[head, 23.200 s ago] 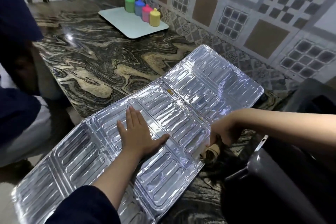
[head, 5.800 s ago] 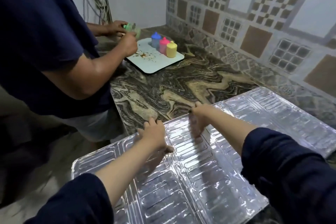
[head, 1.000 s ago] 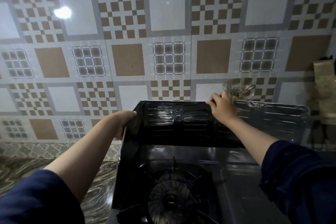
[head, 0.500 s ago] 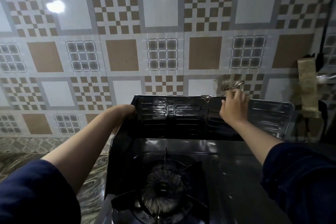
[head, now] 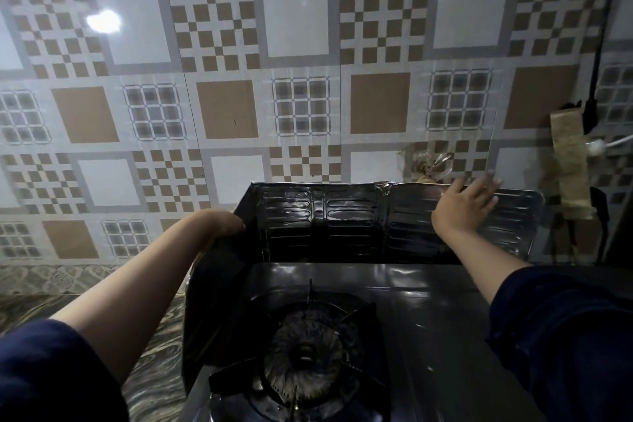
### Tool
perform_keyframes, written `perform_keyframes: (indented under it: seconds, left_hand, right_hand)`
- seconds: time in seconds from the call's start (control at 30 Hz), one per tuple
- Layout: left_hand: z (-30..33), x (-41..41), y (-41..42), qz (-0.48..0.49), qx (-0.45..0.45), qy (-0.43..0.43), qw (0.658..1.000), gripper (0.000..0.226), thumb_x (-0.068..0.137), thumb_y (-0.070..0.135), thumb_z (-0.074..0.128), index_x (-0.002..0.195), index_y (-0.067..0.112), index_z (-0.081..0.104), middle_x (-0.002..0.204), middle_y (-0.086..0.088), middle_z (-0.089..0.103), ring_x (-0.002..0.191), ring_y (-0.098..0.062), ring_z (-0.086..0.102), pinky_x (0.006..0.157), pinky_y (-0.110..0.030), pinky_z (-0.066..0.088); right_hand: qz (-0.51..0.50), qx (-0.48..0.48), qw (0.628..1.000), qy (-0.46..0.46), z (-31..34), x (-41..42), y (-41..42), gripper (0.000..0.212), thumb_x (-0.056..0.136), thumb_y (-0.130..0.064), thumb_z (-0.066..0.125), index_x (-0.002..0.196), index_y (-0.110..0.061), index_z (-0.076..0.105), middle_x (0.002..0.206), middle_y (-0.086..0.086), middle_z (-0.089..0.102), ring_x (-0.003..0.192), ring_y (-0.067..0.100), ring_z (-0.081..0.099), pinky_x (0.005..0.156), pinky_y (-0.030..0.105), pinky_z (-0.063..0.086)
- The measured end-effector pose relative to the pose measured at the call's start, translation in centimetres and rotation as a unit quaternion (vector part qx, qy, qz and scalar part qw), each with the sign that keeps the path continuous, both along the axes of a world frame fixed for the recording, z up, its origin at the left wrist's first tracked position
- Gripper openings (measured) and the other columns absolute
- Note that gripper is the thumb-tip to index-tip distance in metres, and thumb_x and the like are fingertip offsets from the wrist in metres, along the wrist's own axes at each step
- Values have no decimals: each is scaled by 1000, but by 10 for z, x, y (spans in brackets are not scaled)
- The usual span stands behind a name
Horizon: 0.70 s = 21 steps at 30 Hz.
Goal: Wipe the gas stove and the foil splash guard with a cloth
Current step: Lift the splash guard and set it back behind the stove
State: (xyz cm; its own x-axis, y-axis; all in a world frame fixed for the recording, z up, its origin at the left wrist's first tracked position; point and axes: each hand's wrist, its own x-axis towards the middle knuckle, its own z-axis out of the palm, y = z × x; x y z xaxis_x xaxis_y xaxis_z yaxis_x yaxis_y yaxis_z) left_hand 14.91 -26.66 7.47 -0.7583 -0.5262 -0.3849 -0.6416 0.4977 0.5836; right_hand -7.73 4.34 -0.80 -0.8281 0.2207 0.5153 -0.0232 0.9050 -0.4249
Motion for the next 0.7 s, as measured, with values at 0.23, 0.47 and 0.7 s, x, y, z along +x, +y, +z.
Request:
perform_keyframes:
  seconds: [0.23, 0.47, 0.7]
  left_hand:
    - [-6, -8, 8, 22, 54, -14, 998, 35, 100, 20, 43, 79, -4, 56, 52, -17, 66, 45, -26, 65, 59, -37, 49]
    - [-11, -18, 0, 24, 56, -5, 998, 30, 100, 20, 43, 85, -2, 57, 54, -16, 67, 44, -25, 65, 48, -34, 52]
    - [-10, -7, 4, -1, 66, 14, 998, 15, 94, 6, 47, 90, -4, 57, 58, -18, 69, 61, -31, 67, 54, -36, 53]
  right_hand:
    - [34, -270, 958, -91, 6, -2, -10, 82, 98, -34, 38, 145, -21, -27, 152, 25, -27, 143, 47, -9, 114, 60, 17]
    - [66, -243, 962, -108, 3, -10, 1, 81, 99, -32, 38, 146, -20, -26, 154, 25, -23, 145, 44, -1, 113, 57, 19]
    - [59, -258, 959, -99, 2, 5, -1, 87, 96, -30, 45, 146, -17, -26, 152, 28, -26, 144, 46, -6, 115, 53, 16]
